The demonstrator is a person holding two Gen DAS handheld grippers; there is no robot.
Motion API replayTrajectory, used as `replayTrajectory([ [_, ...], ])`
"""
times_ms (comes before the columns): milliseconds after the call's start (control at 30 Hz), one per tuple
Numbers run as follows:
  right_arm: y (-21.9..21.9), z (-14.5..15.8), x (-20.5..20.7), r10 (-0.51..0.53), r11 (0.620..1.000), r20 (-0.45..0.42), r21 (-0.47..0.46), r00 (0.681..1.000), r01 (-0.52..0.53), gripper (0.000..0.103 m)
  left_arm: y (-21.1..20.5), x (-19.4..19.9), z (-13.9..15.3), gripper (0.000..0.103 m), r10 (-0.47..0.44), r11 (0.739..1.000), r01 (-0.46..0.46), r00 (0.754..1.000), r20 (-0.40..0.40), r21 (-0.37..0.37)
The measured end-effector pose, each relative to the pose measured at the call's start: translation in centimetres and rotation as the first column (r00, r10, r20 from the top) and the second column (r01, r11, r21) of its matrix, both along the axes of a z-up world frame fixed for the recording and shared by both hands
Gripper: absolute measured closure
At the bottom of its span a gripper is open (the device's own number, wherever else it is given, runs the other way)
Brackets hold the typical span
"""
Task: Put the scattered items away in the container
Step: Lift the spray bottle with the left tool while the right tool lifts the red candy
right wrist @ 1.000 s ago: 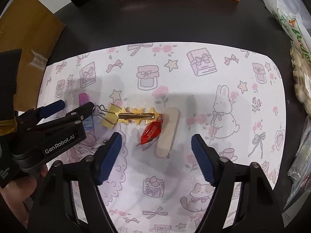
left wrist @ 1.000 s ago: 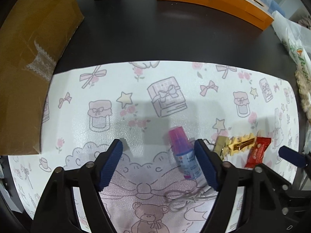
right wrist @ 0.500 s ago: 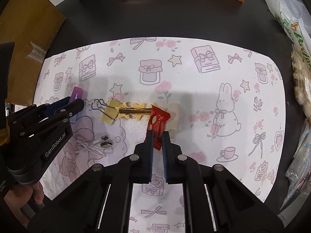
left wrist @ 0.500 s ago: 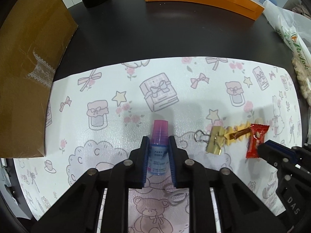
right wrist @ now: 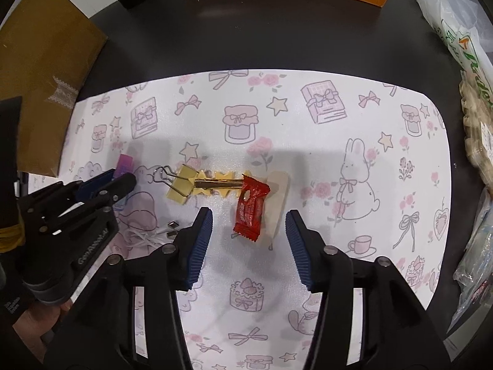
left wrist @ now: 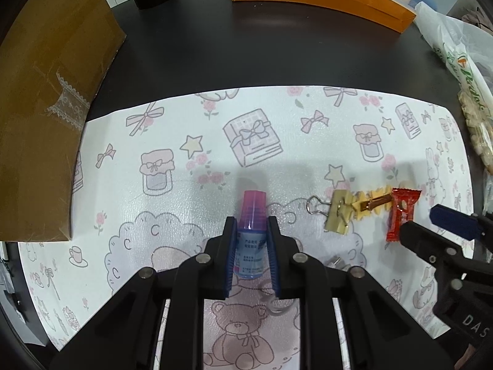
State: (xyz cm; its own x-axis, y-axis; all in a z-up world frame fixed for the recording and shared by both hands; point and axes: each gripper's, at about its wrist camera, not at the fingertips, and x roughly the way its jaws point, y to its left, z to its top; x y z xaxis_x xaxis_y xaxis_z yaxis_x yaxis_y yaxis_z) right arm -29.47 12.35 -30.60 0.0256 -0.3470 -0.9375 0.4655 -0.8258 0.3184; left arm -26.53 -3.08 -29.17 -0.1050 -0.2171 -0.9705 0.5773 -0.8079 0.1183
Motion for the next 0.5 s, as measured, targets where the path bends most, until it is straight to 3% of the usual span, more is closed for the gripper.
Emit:
replayTrajectory([
  [100, -0.1, -0.5, 0.1, 0.006, 1.0, 0.003, 0.003, 1.0, -0.006, 0.056, -0.4, 0.2, 0.2, 0.084, 0.001, 1.0, -0.001, 1.0, 0.002, 0.003],
  [167, -0.5, -0.9, 0.1, 0.015, 1.0, 0.003, 0.009, 1.0, -0.015, 0.071, -0.6, 0.2, 0.2, 0.084, 0.001, 1.0, -0.001, 1.0, 0.003, 0.006],
  [200, -0.6, -1.1, 0.1, 0.017, 1.0, 0.004, 0.013, 1.0, -0.017, 0.083, -0.6, 0.1, 0.1, 0.084, 0.001, 1.0, -0.001, 1.0, 0.004, 0.007],
  [233, -0.7, -1.4, 0.1, 0.018, 1.0, 0.007, 0.018, 1.0, -0.019, 0.086, -0.7, 0.1, 0.0, 0.084, 0.0, 1.0, 0.0, 1.0, 0.005, 0.01],
  [500, -1.0, -0.5, -0.1, 0.007, 1.0, -0.014, 0.026, 1.0, -0.007, 0.091, -1.1, -0.4, -0.1, 0.084, -0.008, 1.0, 0.008, 1.0, 0.0, 0.014],
])
